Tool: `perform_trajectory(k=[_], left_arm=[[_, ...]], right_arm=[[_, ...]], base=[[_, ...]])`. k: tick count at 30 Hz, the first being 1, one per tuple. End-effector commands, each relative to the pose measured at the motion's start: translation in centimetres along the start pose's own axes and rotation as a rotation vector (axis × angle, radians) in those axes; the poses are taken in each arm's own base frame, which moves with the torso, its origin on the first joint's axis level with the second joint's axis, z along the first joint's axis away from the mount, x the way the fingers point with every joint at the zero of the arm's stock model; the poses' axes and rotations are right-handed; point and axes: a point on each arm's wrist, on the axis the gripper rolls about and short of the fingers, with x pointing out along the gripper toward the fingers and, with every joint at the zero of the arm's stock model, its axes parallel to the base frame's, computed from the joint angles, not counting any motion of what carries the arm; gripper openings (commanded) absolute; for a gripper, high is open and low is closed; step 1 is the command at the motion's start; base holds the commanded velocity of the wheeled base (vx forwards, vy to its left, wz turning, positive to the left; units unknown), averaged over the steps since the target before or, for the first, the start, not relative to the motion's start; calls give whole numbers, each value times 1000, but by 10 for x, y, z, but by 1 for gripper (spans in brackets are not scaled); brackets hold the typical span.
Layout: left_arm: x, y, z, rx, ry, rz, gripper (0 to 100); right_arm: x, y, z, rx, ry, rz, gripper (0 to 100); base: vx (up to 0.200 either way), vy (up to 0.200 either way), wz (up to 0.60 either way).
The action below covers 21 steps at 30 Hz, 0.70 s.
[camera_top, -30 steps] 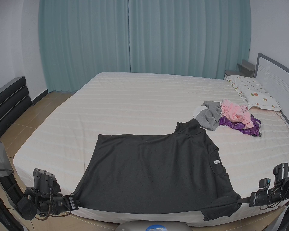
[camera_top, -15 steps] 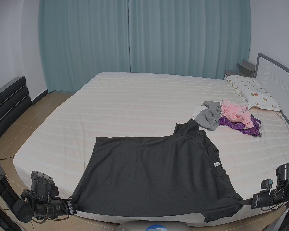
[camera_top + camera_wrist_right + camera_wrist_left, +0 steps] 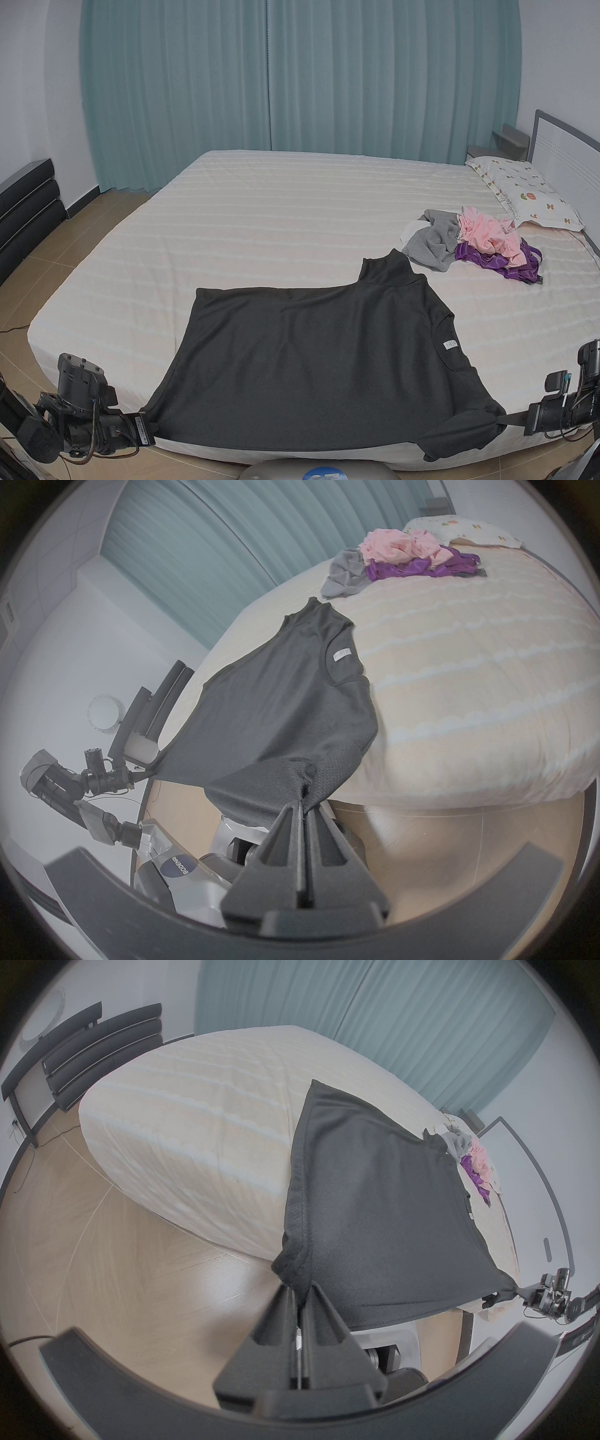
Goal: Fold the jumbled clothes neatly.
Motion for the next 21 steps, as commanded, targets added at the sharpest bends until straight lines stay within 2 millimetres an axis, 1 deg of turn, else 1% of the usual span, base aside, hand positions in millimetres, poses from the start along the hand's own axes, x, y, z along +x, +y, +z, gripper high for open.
perform_trajectory(k=[1,5,7,8,9,12,16,19,21], left_arm=[[2,-9,18,-13,-64,-32,0],[7,-18,38,-37,-116,-57,0],[9,-21,45,-56,-133,-62,0],[9,-21,45,-56,-133,-62,0],[12,-22,52,-75,-142,-62,0],[21,-23,57,-84,-131,-51,0],[30,-24,65,-99,-127,-41,0],[34,-24,74,-110,-149,-42,0],[34,-25,76,-110,-155,-44,0]], right_arm=[[5,3,9,-12,5,29,0],[14,1,29,45,5,43,0],[16,-1,38,67,-6,45,0],[16,-1,38,67,-6,45,0],[19,-2,46,78,-17,46,0],[24,-1,59,68,-24,50,0],[29,3,71,74,-35,68,0],[33,7,78,80,-37,76,0],[34,8,80,82,-36,72,0]], base=[[0,0,0],[0,0,0],[0,0,0],[0,0,0],[0,0,0],[0,0,0],[0,0,0],[0,0,0],[0,0,0]])
